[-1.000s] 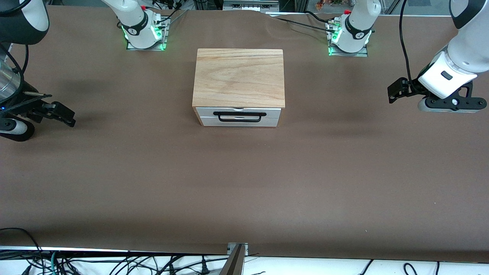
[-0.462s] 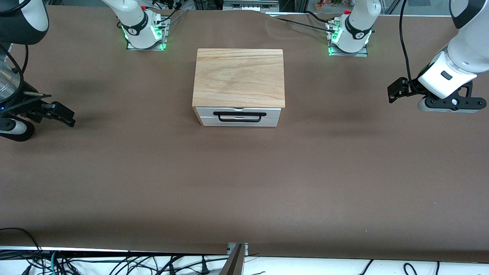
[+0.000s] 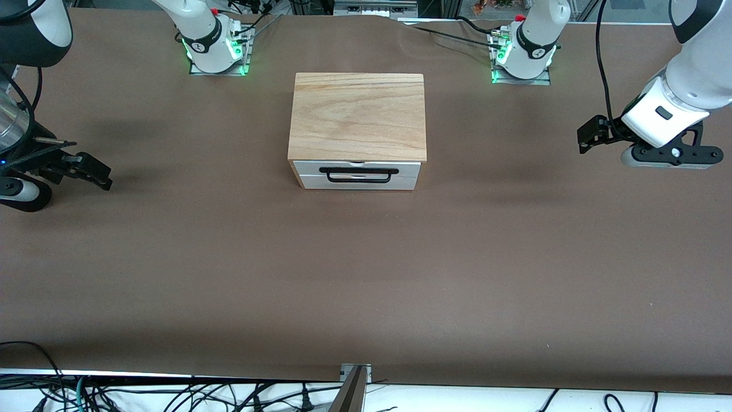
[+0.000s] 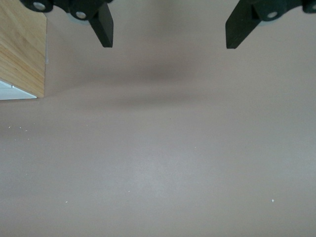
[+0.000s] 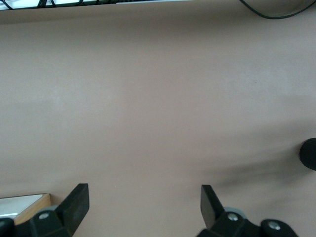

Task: Pull top drawer with both arms simultaneously
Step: 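Move both grippers toward the black drawer handle from either end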

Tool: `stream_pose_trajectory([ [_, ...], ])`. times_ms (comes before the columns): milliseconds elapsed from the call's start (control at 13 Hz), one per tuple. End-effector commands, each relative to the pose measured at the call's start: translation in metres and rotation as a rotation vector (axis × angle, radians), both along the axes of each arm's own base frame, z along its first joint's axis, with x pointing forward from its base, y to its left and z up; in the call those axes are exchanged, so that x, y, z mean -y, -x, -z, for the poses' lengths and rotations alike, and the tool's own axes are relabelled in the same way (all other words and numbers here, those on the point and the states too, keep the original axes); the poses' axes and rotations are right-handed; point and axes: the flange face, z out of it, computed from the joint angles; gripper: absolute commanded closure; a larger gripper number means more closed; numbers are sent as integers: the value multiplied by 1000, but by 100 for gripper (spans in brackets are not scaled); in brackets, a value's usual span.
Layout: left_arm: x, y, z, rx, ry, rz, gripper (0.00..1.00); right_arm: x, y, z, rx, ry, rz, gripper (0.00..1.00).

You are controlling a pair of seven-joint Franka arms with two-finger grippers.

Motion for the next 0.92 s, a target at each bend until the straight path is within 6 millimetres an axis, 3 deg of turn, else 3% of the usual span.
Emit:
stream_pose_trajectory([
  [0,3,-5,-6,-3,1,22,0,-6,-11,26,-45,11,-10,0],
  [308,15,-5,-4,-9,0,45,0,-52,-18,56,-88,-54,-47,0],
  [385,18,-11,11,-35,-1,49,0,-69,-18,64,-101,-54,-71,0],
  [615,28,-17,32,-87,124,39,0,-88,-22,86,-133,-75,-96,0],
  [846,51,-24,59,-162,284,26,0,-96,-29,122,-206,-244,-52,0],
])
